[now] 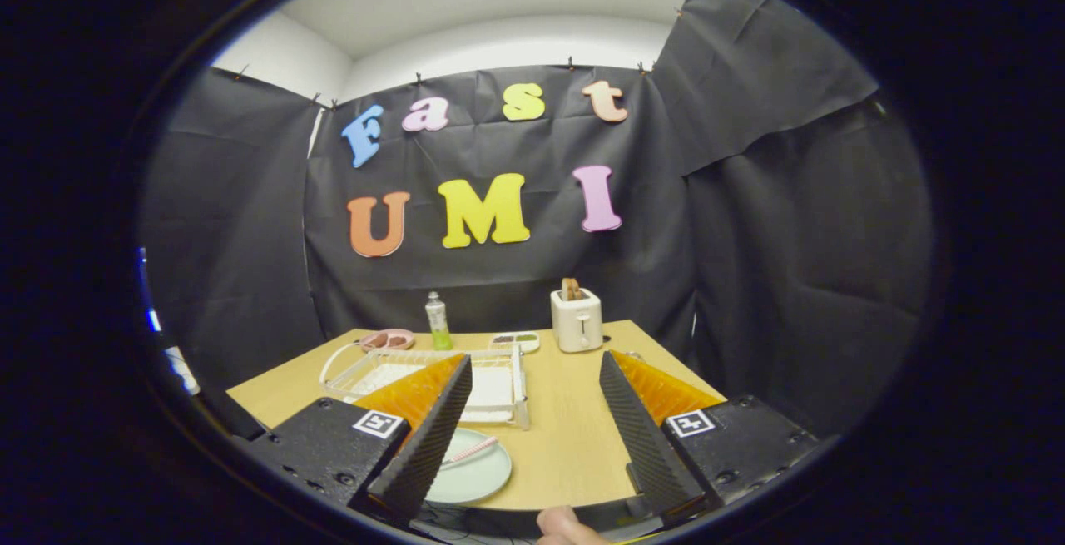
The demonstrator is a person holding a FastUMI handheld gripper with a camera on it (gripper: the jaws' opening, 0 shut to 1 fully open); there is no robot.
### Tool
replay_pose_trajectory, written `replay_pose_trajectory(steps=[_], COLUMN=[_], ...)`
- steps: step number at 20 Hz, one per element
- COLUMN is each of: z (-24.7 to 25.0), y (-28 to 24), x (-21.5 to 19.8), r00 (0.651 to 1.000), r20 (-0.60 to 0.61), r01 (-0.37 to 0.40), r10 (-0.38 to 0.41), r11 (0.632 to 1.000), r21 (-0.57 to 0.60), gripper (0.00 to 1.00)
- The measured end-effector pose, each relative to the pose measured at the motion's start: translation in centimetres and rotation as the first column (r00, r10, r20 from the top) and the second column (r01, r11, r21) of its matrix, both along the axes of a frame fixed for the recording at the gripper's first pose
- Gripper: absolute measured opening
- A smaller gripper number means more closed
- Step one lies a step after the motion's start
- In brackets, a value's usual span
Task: Take the plate from the dish rack, then take the spoon from the basket and place it into the plate.
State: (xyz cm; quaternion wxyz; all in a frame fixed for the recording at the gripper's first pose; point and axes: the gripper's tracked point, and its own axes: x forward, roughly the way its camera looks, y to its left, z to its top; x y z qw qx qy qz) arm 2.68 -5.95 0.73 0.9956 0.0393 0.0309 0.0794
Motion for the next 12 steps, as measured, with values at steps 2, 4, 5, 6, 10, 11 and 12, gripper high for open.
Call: replay_pose_trajectory(steps=[2,4,5,6,10,11,12], z=[0.2,-0.2,-0.1,0.2,-0.9,-0.8,-0.8], y=[-0.7,-2.2,-3.5,-4.5,-6.3,-6.3,-6.3], x=[-0.5,-0.5,-0.6,-0.7,-0.7,-0.8,-0.8], r00=[1.0,1.0,0.999,0.998,0.995,0.995,0.996], r20=[-0.008,-0.009,0.004,0.015,-0.021,-0.019,-0.018], r01=[-0.011,0.017,0.043,0.067,0.1,0.094,0.091], r10=[0.011,-0.017,-0.043,-0.067,-0.1,-0.094,-0.091], r11=[1.0,1.0,0.999,0.997,0.995,0.995,0.996], r21=[0.013,-0.015,-0.027,-0.024,-0.019,-0.015,-0.014], gripper=[0.99,1.0,1.0,1.0,0.99,0.99,0.99])
